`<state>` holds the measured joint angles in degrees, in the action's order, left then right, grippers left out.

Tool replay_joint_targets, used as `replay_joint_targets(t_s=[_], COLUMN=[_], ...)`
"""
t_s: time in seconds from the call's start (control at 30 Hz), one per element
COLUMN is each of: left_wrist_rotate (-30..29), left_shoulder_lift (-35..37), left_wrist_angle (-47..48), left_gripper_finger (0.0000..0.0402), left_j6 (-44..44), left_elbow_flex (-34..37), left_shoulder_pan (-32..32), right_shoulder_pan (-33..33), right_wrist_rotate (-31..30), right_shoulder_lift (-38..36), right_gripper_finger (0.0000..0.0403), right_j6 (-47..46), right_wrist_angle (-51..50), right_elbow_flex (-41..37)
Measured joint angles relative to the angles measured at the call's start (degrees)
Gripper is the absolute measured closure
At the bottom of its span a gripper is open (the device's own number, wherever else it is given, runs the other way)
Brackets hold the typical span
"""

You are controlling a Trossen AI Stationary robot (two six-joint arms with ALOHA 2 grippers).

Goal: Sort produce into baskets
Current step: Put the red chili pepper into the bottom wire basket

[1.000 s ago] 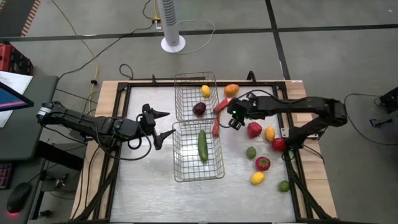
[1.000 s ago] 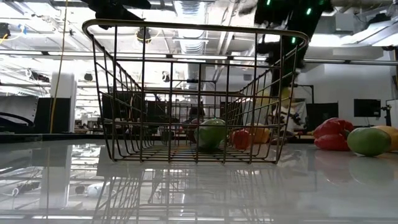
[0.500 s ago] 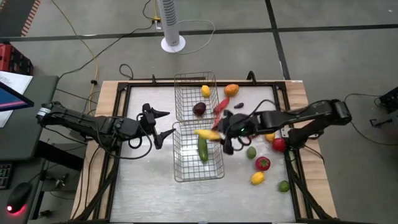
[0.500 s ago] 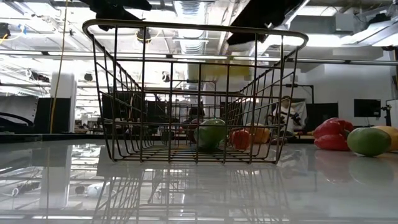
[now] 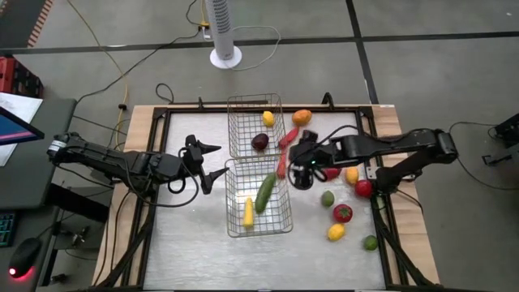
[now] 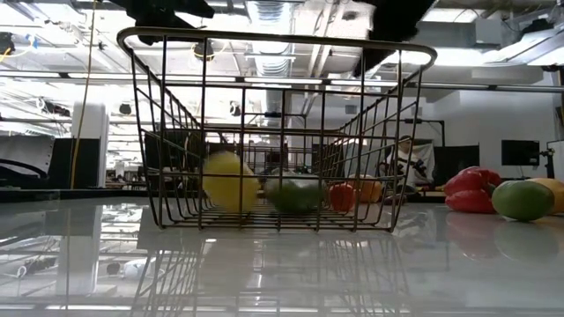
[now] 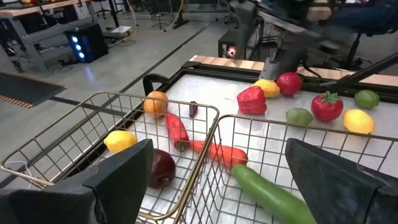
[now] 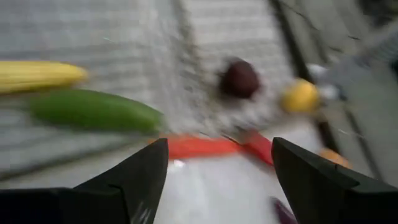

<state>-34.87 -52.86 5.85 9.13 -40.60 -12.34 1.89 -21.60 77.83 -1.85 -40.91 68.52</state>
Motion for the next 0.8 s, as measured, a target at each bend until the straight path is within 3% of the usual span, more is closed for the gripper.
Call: replay_joint_targets(t_s=[0.13,0.3,0.47,0.6,0.8], left_wrist_rotate=[0.0,0.0,-0.3,-0.5,-1.9], left_shoulder_lift=[0.0,0.0,0.0,0.0,0.0], left_wrist_angle=[0.4,0.3,0.0,-0.5,-0.5], left_gripper_finger=[0.0050,0.0050,0.0050,0.0050,0.0050], left_j6=[-0.1,-0.2,-0.5,-0.9,-2.5], left_elbow_flex=[0.0,0.0,0.0,0.0,0.0], left_shoulder_pan=[0.0,0.0,0.0,0.1,0.1], right_shoulder_pan=[-6.6,-17.0,-24.7,-30.4,-35.2], right_wrist_rotate=[-2.7,4.0,15.1,21.0,23.2], right_shoulder_lift=[-3.9,-5.2,-1.4,3.6,12.2], right_gripper_finger=[0.0095,0.0096,0.0097,0.0097,0.0097], right_j6=[1.8,4.9,15.0,20.0,24.6], right_wrist_angle=[0.3,4.6,15.8,21.7,22.5], right_elbow_flex=[-5.4,-12.2,-18.6,-18.6,-16.1])
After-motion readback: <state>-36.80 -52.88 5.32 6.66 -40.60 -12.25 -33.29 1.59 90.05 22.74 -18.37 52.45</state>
